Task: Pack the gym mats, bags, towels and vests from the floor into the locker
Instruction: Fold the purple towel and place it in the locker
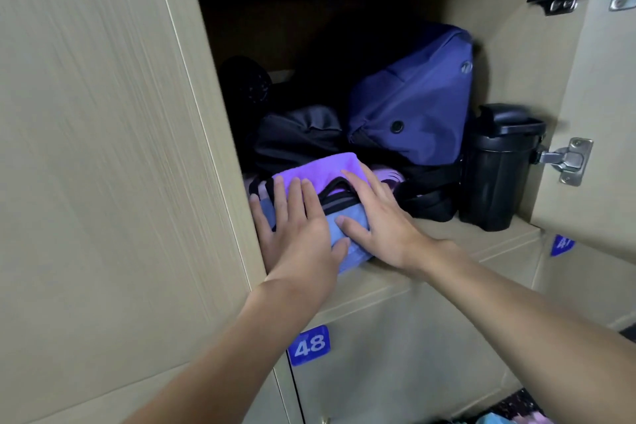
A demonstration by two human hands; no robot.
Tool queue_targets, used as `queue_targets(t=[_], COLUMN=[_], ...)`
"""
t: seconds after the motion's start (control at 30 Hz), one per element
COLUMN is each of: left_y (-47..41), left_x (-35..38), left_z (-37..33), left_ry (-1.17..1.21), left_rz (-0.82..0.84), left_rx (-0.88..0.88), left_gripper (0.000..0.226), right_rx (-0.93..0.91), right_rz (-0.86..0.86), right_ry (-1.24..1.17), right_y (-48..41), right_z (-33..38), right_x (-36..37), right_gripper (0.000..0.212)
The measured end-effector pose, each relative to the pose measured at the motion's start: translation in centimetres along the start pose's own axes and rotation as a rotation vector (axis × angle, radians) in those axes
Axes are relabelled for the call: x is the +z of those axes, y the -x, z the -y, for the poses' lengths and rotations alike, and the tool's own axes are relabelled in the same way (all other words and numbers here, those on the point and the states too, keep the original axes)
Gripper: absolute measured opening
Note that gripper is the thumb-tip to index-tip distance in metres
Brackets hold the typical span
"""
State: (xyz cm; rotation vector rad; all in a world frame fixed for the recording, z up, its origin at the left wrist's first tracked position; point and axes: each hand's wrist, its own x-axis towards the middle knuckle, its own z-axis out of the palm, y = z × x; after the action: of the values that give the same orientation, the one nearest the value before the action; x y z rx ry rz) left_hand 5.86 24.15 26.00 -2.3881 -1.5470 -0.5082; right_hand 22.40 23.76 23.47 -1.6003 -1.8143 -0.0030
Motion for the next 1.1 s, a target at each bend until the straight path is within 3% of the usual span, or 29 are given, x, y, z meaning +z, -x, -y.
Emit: queue_targets(t=[0.17,0.53,0.83,0.9,1.1], left_y=[-0.2,0.1,4.2,6.0,13.1], left_x=[-0.2,-1.0,-2.4,-1.9,1.4], left_z=[-0.1,-0.1,-0.9,-1.6,-4.6], left_ry=[0.055,0.165,0.405,0.458,0.431], left_rz=[0.028,0.026,-0.185,-0.136,0.26], left_rx=[-0.02,0.047,0.373,0.481,0.714], left_gripper=[0.1,0.1,0.078,0.073,0.066], right_rx=[0.01,0.1,0.348,0.425,0.629], right_rz=[0.053,-0.026,-0.083,-0.085,-0.107], right_ry=[-0.045,-0.13,-0.035,-0.018,0.017], right_y=[0.1,4.2,13.1,16.0,25.2], right_z=[0.2,1.4,4.1,4.4,5.8], right_x=[-1.2,-3.9,-5.4,-5.2,-3.6], right_gripper=[0.079,0.08,0.067,0.064,0.056])
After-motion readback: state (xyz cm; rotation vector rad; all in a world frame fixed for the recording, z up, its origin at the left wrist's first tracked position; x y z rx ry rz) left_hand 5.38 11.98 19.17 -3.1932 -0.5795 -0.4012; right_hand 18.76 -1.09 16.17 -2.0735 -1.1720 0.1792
